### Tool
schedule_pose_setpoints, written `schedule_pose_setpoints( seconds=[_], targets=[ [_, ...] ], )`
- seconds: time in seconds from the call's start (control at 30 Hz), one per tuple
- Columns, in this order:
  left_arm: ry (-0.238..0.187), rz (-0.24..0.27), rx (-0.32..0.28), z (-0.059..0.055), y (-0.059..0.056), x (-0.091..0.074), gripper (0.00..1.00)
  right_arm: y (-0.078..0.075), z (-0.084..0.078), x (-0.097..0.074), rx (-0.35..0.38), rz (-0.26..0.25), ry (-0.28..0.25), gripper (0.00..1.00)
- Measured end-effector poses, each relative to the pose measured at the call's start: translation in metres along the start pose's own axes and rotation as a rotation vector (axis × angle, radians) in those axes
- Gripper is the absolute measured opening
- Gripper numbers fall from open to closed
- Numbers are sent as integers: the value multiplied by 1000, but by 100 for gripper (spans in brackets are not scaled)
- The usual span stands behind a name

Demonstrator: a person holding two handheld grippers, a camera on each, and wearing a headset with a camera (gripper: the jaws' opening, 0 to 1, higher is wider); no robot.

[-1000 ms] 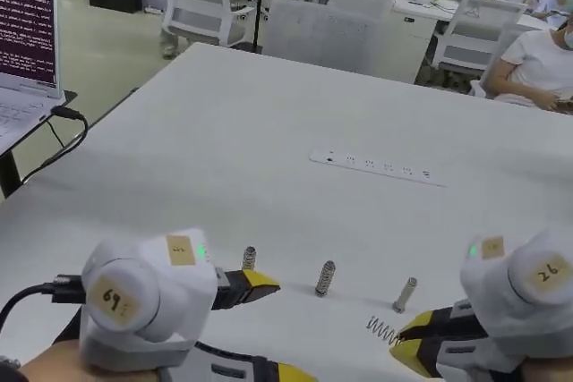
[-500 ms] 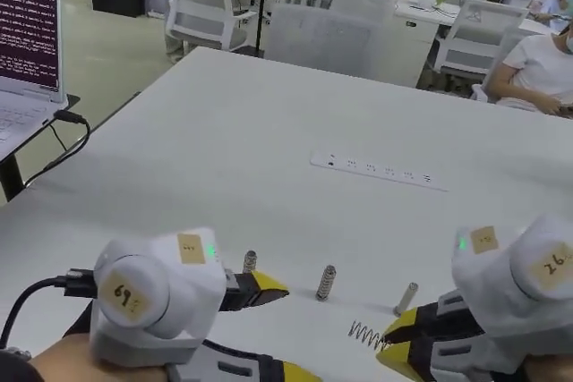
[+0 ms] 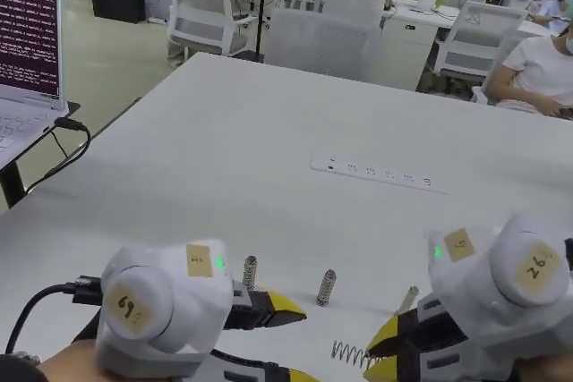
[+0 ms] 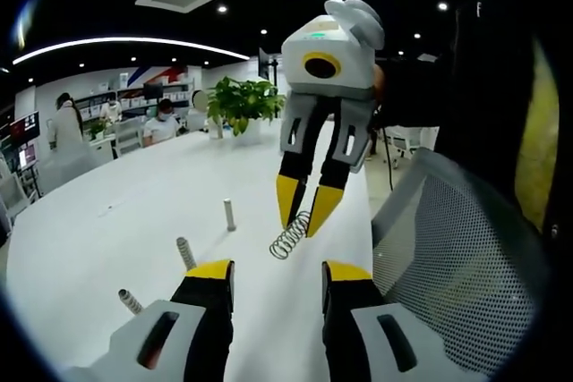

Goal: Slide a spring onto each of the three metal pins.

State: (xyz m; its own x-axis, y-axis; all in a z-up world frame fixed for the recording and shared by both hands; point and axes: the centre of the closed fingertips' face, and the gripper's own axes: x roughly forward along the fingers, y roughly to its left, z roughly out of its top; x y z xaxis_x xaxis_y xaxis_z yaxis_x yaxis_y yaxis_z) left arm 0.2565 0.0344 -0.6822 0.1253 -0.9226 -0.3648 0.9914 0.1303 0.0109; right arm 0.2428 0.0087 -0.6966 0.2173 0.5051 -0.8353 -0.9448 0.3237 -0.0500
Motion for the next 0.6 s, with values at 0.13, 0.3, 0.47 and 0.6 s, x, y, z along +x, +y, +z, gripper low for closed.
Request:
schedule_pose_setpoints(
  seconds=[0.13,0.3,0.47,0.6],
  targets=[
    [-1,-20,6,0,-4,1,28,2,6,1,-34,21,6,8],
    [-13,-31,-1,1,-5,0,24,8,14,3,-77,49,0,8],
    [-19,-43,10,2,-8,0,20,13,17,5,-113,64,8,8],
    [-22,-55,10,3,-12,1,16,14,18,5,-122,66,8,8]
  ],
)
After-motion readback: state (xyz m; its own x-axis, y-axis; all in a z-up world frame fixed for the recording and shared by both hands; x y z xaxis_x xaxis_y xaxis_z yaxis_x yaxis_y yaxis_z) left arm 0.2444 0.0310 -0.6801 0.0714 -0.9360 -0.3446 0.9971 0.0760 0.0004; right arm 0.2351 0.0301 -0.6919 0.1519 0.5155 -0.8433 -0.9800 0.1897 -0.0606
